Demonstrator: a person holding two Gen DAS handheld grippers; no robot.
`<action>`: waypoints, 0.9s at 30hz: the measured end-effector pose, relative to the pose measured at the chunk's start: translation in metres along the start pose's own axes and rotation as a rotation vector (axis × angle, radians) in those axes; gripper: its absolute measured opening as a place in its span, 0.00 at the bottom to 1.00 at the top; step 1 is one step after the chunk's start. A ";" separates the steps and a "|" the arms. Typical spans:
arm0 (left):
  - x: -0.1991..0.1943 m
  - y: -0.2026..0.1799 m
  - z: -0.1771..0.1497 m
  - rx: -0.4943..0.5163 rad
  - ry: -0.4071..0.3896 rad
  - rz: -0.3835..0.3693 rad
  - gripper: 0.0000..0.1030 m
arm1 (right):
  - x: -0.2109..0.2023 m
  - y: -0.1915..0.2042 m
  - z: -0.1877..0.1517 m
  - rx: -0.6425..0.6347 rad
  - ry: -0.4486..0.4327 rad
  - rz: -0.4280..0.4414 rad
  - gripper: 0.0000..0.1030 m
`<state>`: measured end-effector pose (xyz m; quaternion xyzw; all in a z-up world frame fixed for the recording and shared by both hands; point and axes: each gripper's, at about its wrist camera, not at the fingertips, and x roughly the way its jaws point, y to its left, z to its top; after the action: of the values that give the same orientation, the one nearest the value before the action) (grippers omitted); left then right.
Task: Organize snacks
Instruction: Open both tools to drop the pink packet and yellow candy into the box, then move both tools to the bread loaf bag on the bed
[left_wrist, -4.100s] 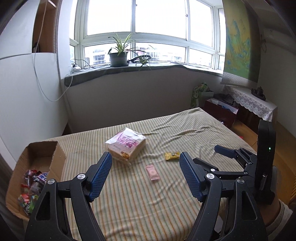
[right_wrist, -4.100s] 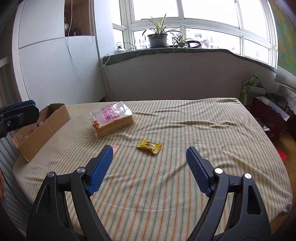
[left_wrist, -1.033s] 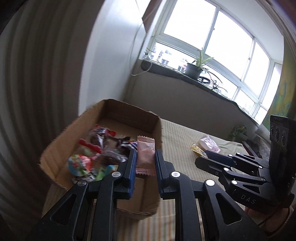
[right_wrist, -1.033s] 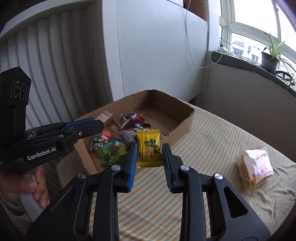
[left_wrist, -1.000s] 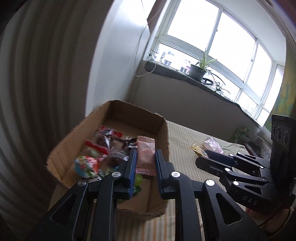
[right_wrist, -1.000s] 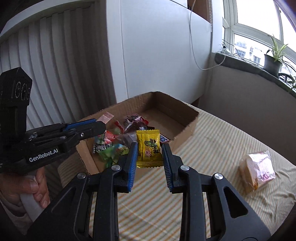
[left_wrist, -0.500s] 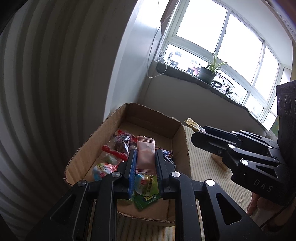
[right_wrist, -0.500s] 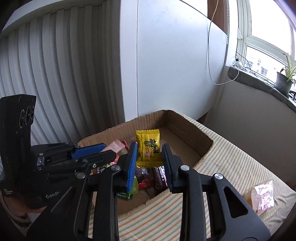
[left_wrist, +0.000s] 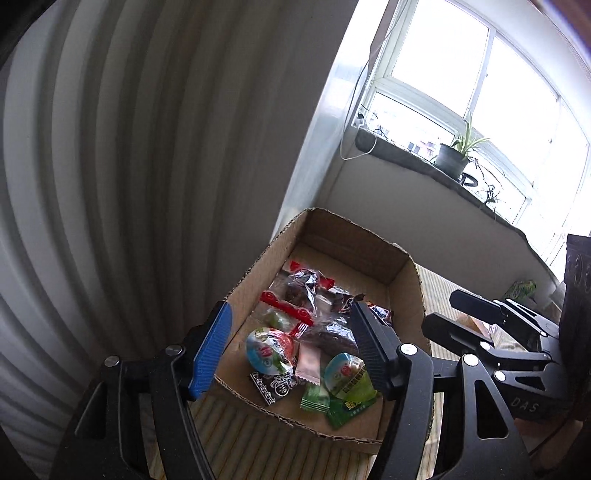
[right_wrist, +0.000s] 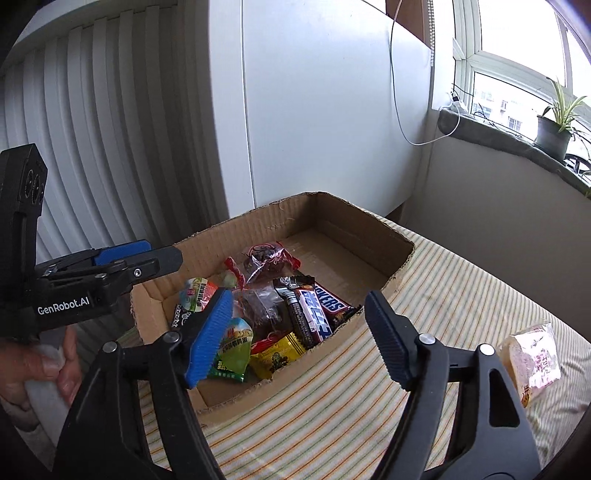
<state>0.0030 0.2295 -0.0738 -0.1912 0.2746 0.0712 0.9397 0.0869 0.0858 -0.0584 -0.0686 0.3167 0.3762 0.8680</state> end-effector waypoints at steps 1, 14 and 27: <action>-0.002 0.000 0.000 0.000 -0.002 0.000 0.64 | -0.002 0.001 0.000 0.001 -0.004 0.004 0.77; -0.025 -0.042 0.004 0.083 -0.019 0.001 0.70 | -0.041 -0.027 -0.014 0.091 -0.066 -0.024 0.93; 0.014 -0.158 -0.002 0.270 0.050 -0.104 0.74 | -0.104 -0.153 -0.075 0.312 -0.087 -0.199 0.94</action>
<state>0.0513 0.0845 -0.0326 -0.0785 0.2949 -0.0198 0.9521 0.1024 -0.1129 -0.0734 0.0519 0.3250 0.2373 0.9140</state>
